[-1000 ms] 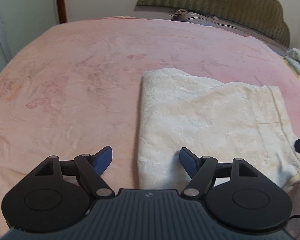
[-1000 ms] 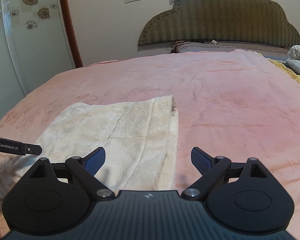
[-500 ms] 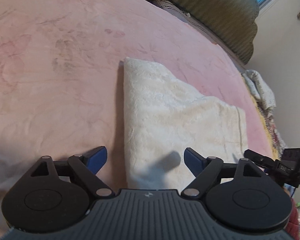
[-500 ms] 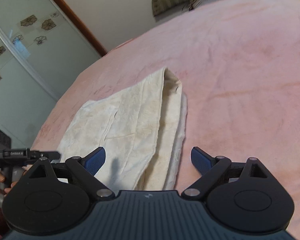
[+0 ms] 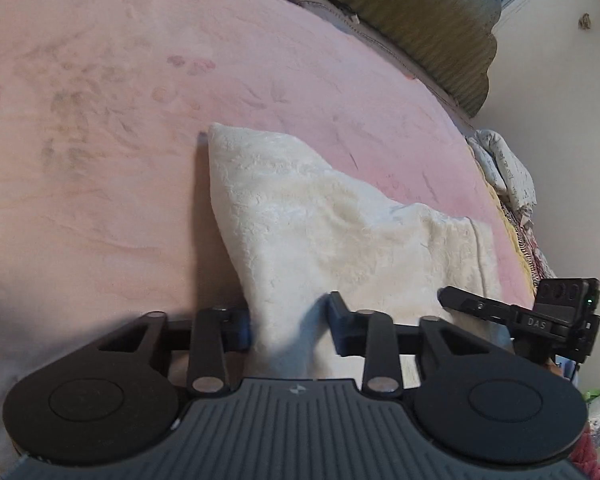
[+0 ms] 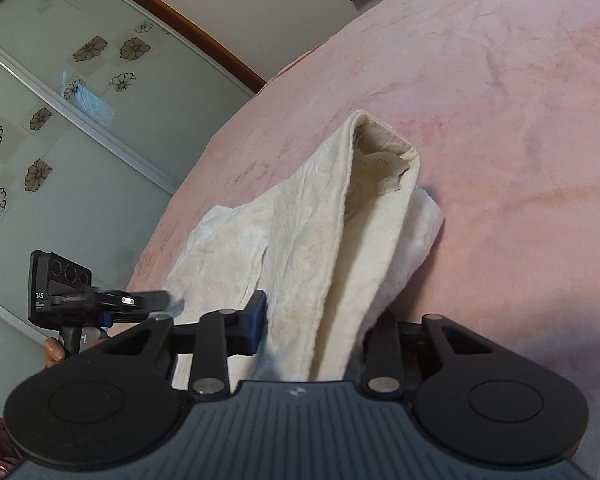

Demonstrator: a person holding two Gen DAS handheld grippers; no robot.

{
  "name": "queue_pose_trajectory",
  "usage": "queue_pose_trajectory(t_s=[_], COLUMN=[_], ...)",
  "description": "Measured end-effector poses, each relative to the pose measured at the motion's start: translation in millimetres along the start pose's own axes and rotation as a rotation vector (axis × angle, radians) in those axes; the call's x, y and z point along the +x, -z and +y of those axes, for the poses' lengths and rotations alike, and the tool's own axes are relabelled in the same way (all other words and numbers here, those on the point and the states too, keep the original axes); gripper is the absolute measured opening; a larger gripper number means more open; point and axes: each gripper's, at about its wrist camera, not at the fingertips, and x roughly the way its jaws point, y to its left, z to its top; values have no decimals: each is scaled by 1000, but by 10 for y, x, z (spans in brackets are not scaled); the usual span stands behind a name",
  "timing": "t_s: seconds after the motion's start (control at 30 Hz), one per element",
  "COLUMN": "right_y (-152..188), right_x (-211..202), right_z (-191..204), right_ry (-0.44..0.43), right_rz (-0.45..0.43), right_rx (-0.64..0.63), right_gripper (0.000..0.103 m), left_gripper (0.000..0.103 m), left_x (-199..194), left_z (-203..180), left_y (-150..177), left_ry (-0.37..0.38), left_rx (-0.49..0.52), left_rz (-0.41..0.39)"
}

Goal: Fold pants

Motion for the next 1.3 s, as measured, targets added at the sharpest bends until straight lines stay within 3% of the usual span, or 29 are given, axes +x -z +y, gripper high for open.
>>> queue_pose_trajectory(t_s=[0.07, 0.13, 0.27, 0.4, 0.57, 0.7, 0.77, 0.83, 0.93, 0.97, 1.07, 1.1, 1.17, 1.23, 1.3], right_y=[24, 1, -186, -559, -1170, -1523, -1608, -1663, -1655, -1625, -1515, -1468, -1340, -1167, -985], right_x=[-38, -63, -120, 35, 571, 1169, 1419, 1623, 1819, 1806, 1585, 1486, 1315, 1209, 1142], right_z=[105, 220, 479, 720, 853, 773, 672, 537, 354, 309, 252, 282, 437, 712, 938], right_ry=[4, -9, -46, -77, -51, 4, 47, 80, 172, 181, 197, 242, 383, 479, 398], right_rz=[-24, -35, -42, -44, -59, -50, -42, -28, -2, -11, -73, -107, -171, -230, -231], right_rx=[-27, -54, -138, -231, -308, -301, -300, -263, -199, -176, -129, -139, -234, -395, -505], right_gripper=[23, 22, 22, 22, 22, 22, 22, 22, 32, 40, 44, 47, 49, 49, 49], left_gripper=[15, 11, 10, 11, 15, 15, 16, 16, 27, 43, 45, 47, 49, 50, 54], left_x=[-82, -200, -434, -579, -391, -61, 134, 330, 397, 383, 250, 190, 46, -60, -36], left_z=[-43, -161, -321, -337, -122, 81, 219, 320, 356, 340, 278, 256, 203, 164, 168], left_y=[31, 60, -28, -443, -1164, -1514, -1613, -1647, -1607, -1589, -1454, -1404, -1275, -1126, -1033], left_ry=[-8, -25, -67, -153, -273, -371, -420, -470, -499, -514, -607, -635, -668, -642, -645], left_rx=[15, 69, 144, 192, 172, 164, 168, 163, 183, 191, 241, 253, 266, 266, 258], left_rz=[-40, -86, -169, -252, -282, -288, -251, -221, -217, -218, -257, -275, -288, -263, -226])
